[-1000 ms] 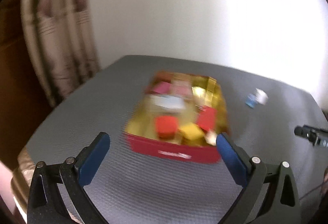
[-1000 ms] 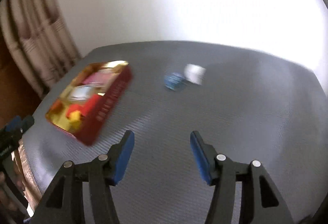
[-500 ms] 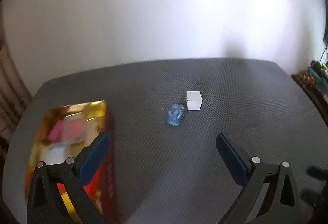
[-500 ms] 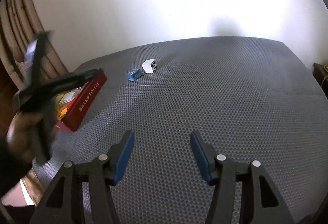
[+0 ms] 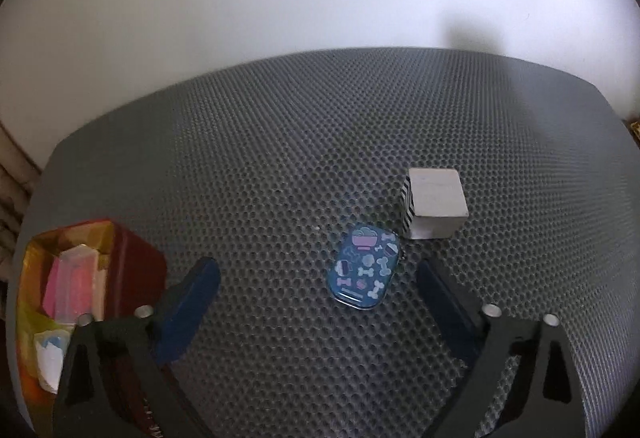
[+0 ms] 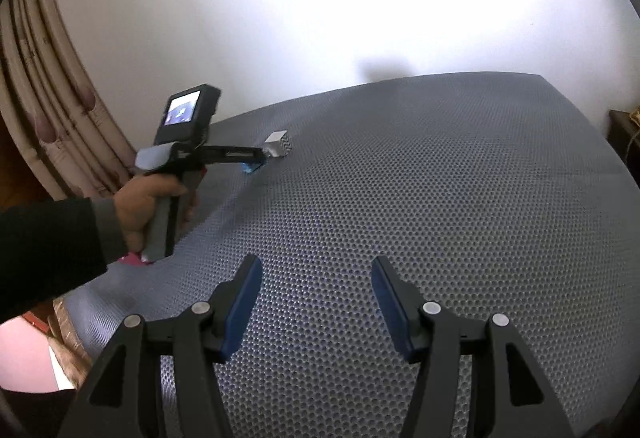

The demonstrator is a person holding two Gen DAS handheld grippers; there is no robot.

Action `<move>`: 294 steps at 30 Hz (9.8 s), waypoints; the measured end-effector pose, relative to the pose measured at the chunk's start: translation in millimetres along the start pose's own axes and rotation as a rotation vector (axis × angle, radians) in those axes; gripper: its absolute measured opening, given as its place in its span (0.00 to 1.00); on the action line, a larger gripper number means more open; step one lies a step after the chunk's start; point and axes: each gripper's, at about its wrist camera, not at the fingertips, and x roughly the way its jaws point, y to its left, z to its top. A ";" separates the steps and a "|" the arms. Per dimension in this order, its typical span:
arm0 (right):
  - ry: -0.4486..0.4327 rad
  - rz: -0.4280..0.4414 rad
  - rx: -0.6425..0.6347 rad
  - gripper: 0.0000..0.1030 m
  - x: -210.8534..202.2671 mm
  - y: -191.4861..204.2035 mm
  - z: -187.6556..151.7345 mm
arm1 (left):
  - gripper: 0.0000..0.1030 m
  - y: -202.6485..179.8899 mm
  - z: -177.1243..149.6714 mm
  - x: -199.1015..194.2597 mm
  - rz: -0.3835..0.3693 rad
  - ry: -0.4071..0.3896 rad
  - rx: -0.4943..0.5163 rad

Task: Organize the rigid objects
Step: 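Reach the left tool to the blue patterned case and grasp it, then carry the blue patterned case over the tin with the left tool, then lower the blue case into the tin and open the left tool, then reach the right tool to the white cube and grasp it, then carry the white cube over the tin with the right tool, then lower the white cube into the tin and open the right tool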

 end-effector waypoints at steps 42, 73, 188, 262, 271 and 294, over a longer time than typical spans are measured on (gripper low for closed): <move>0.024 0.041 -0.012 0.57 3.7 10.4 -12.1 | 0.26 56.7 -8.1 -124.5 0.135 -0.203 -0.001; 0.012 0.068 0.020 0.57 3.1 6.0 -6.6 | 0.26 226.8 -147.8 -167.2 0.071 -0.026 -0.466; 0.025 -0.354 -0.187 0.30 193.6 159.2 138.1 | 1.00 115.5 -189.4 -211.6 0.019 -0.314 -0.300; 0.264 -0.087 -0.380 0.30 291.4 331.3 88.2 | 1.00 249.3 -229.7 -209.7 0.191 -0.221 -0.588; 0.309 -0.060 -0.366 0.29 290.7 336.8 69.7 | 1.00 241.2 -226.3 -206.4 0.187 -0.216 -0.553; 0.270 -0.157 -0.364 0.30 296.9 335.5 63.5 | 1.00 229.6 -221.7 -200.4 0.192 -0.209 -0.512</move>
